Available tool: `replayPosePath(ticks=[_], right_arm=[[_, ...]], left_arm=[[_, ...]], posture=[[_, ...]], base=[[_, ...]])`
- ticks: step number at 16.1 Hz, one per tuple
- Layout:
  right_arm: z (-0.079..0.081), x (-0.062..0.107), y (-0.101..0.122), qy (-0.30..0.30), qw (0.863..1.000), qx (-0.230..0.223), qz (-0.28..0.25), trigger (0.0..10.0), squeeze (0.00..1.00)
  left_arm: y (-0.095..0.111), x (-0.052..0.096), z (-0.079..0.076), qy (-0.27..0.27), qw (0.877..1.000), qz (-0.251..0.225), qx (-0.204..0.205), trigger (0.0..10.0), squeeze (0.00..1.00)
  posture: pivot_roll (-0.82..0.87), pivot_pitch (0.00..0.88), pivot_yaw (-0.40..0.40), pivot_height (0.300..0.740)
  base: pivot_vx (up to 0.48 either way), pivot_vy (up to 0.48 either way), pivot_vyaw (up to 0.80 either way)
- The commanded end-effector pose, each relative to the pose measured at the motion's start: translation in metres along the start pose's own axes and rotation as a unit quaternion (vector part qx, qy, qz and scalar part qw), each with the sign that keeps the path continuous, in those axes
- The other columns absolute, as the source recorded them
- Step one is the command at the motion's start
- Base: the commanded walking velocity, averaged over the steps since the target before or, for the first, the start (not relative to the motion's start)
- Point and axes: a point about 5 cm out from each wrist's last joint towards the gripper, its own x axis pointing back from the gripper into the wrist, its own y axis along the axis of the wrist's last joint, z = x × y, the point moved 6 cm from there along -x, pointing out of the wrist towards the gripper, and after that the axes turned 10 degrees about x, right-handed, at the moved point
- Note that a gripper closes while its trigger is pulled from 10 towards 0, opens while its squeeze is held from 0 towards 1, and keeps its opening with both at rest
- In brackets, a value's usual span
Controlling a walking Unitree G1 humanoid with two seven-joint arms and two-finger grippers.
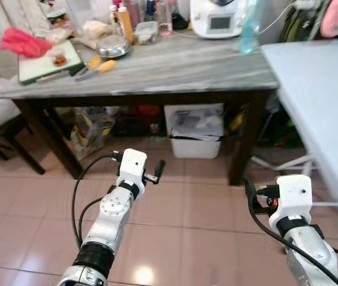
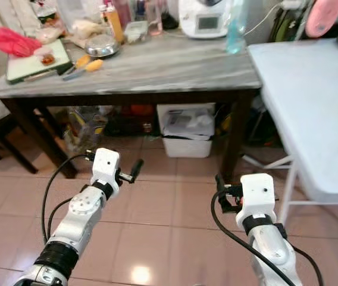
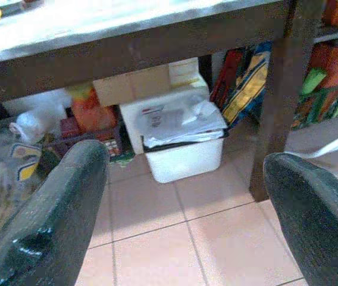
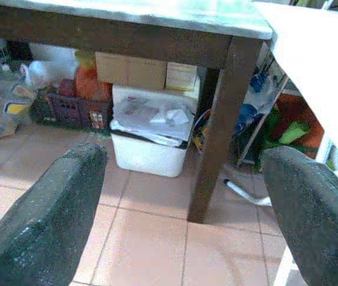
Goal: Setting the table
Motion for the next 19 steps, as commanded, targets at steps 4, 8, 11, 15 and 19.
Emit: replayPosePath(ticks=[4,8,11,15,19], right_arm=[[0.008,-0.003,0.002,0.011,1.000,-0.005,0.000,10.0,0.00],[0.014,-0.001,0.001,0.016,1.000,0.004,0.001,10.0,0.00],[0.012,0.000,0.000,0.010,1.000,0.004,0.001,10.0,0.00],[0.001,0.001,0.028,-0.016,0.998,0.035,-0.049,10.0,0.00],[-0.006,0.007,0.052,-0.033,0.995,0.051,-0.084,10.0,0.00]], left_arm=[[-0.004,0.006,0.015,0.023,1.000,0.006,-0.003,10.0,0.00],[-0.004,0.004,0.014,0.019,1.000,0.006,-0.005,10.0,0.00],[-0.004,0.004,0.012,0.017,1.000,0.006,-0.004,10.0,0.00],[0.003,0.002,0.011,0.015,1.000,-0.003,-0.002,10.0,0.00],[0.031,-0.002,0.008,0.010,0.999,-0.041,0.001,10.0,0.00]], posture=[[-0.28,0.073,0.111,0.740],[-0.28,0.070,0.113,0.740],[-0.29,0.067,0.115,0.740],[-0.29,0.070,0.116,0.740],[-0.29,0.078,0.115,0.740]], base=[[0.000,-0.281,0.00],[0.000,-0.280,0.00],[0.000,-0.277,0.57],[0.000,-0.275,0.24],[0.000,-0.263,0.00]])
